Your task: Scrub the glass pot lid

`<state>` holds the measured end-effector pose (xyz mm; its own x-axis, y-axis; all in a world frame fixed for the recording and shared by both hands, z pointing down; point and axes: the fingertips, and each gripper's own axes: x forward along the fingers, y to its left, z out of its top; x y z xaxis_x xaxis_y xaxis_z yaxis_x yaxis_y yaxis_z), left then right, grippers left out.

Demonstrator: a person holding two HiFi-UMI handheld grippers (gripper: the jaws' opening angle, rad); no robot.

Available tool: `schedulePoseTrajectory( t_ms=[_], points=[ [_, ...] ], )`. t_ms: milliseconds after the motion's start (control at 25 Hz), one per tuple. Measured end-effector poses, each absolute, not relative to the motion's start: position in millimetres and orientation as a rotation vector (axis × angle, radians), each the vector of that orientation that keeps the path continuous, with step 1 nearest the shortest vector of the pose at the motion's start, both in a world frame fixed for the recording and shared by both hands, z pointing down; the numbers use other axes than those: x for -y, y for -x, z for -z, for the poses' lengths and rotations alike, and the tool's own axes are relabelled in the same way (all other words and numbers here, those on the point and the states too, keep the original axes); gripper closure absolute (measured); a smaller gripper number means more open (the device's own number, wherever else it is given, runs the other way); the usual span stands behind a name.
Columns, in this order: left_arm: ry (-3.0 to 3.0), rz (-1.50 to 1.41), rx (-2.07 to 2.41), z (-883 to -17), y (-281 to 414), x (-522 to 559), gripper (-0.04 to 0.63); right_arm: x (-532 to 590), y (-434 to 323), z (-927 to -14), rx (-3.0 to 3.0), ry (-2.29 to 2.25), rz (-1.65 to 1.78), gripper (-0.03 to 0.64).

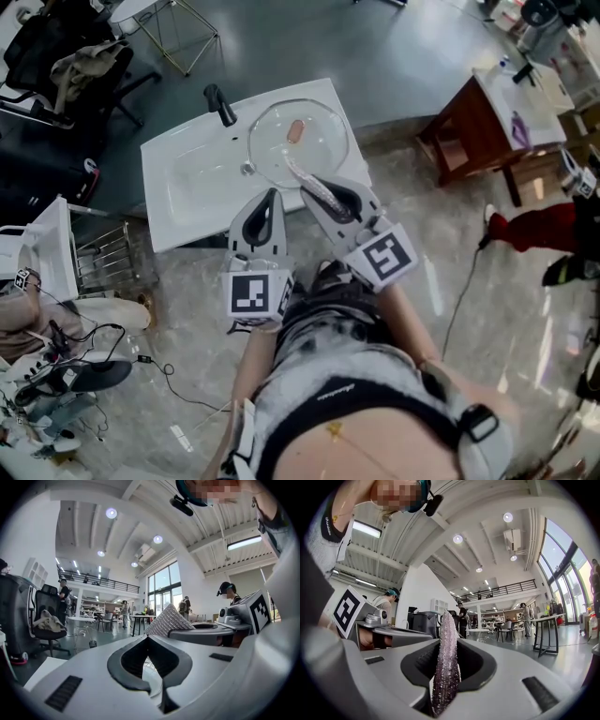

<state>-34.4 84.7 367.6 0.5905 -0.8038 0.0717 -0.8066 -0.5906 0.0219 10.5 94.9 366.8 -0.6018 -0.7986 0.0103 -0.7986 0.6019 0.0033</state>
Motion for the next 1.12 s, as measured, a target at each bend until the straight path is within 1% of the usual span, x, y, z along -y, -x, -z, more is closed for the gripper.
schedulePoseTrajectory(
  t_ms=[360,1120],
  points=[
    [-2.755,-0.044,1.366,-365,55,-90,0.604,-104,20,-363,2.775,-1.394,0.022,0.537],
    [-2.769,-0.047,1.329,-366,61,-97,0.604,-116,28,-366,2.716,-1.415,0.021,0.537]
  ],
)
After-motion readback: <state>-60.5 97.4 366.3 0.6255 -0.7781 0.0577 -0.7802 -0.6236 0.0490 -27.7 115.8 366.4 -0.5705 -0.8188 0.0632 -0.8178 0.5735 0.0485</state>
